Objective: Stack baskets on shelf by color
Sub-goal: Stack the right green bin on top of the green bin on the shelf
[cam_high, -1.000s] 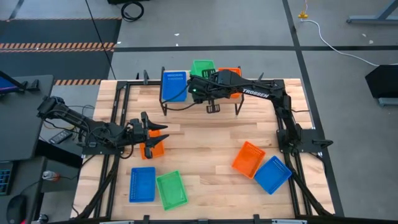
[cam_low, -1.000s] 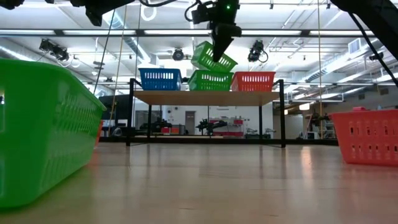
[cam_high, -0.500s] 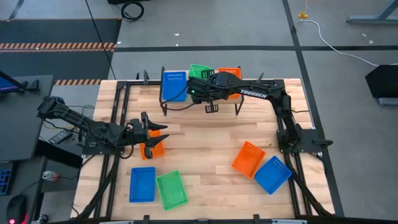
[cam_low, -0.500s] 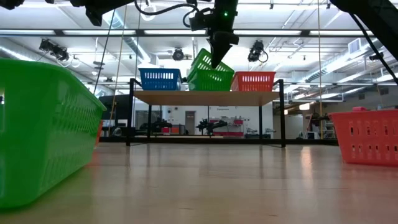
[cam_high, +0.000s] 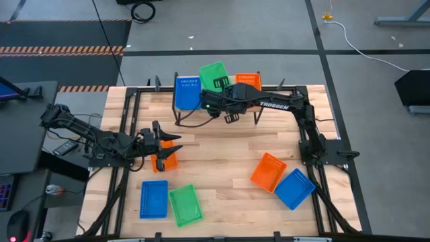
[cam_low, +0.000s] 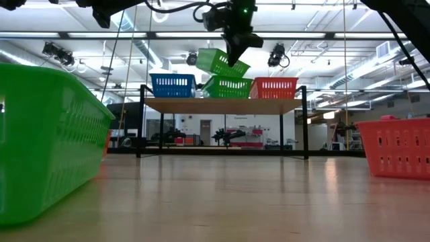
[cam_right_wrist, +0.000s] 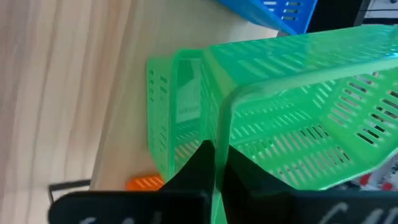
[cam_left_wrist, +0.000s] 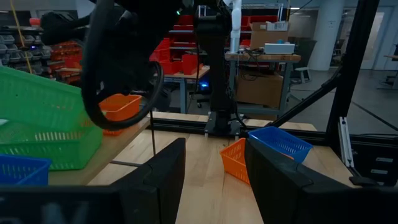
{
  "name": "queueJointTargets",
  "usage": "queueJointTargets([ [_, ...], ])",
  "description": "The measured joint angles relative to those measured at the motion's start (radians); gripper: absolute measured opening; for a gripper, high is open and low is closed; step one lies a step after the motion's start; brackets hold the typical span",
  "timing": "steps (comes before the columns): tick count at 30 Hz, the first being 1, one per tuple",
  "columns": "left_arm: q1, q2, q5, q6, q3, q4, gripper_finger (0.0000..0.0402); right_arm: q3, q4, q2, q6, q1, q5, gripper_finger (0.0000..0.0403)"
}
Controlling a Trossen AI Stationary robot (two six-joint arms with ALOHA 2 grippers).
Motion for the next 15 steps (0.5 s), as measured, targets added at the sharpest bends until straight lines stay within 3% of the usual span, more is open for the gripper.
queueJointTargets([
  [7,0.0,0.0,0.0,0.0,0.0,0.0,0.0172,0.0,-0.032,0.0,0.018,0.0,0.007,0.0016],
  [15,0.0,0.0,0.0,0.0,0.0,0.0,0.0172,0.0,-0.048,0.0,0.112,-0.014,-0.075,0.0043],
])
